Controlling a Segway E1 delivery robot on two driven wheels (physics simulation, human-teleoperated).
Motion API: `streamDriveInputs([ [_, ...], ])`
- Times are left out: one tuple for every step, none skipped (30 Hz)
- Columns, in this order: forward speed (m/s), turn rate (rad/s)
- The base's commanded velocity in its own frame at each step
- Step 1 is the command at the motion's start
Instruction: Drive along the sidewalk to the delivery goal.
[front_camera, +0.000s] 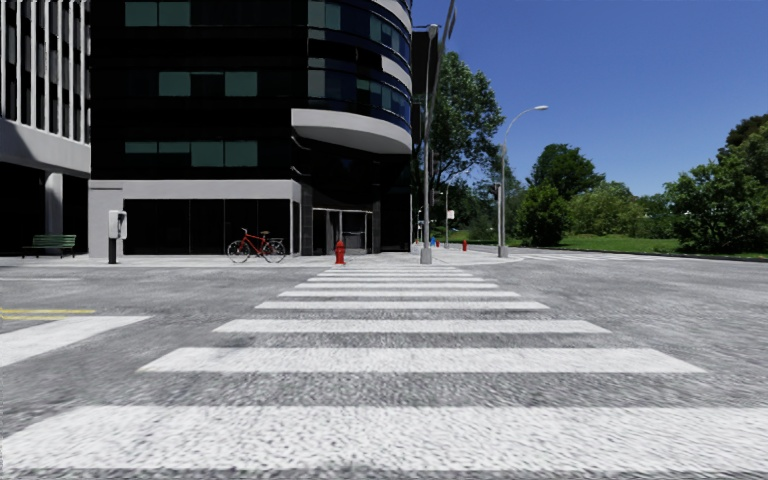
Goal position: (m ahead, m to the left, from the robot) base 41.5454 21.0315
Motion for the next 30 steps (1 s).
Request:
streamDriveInputs([
  [1.43, 0.00],
  [1.43, 0.00],
  [1.43, 0.00],
  [1.43, 0.00],
  [1.43, 0.00],
  [1.43, 0.00],
  [1.43, 0.00],
  [1.43, 0.00],
  [1.43, 0.00],
  [1.43, 0.00],
  [1.43, 0.00],
  [1.43, 0.00],
  [1.43, 0.00],
  [1.43, 0.00],
  [1.43, 0.00],
  [1.43, 0.00],
  [1.43, 0.00],
  [1.43, 0.00],
  [1.43, 0.00],
  [1.43, 0.00],
  [1.43, 0.00],
  [1.43, 0.00],
  [1.43, 0.00],
  [1.43, 0.00],
  [1.43, 0.00],
  [1.43, 0.00],
  [1.43, 0.00],
  [1.43, 0.00],
  [1.43, 0.00],
  [1.43, 0.00],
])
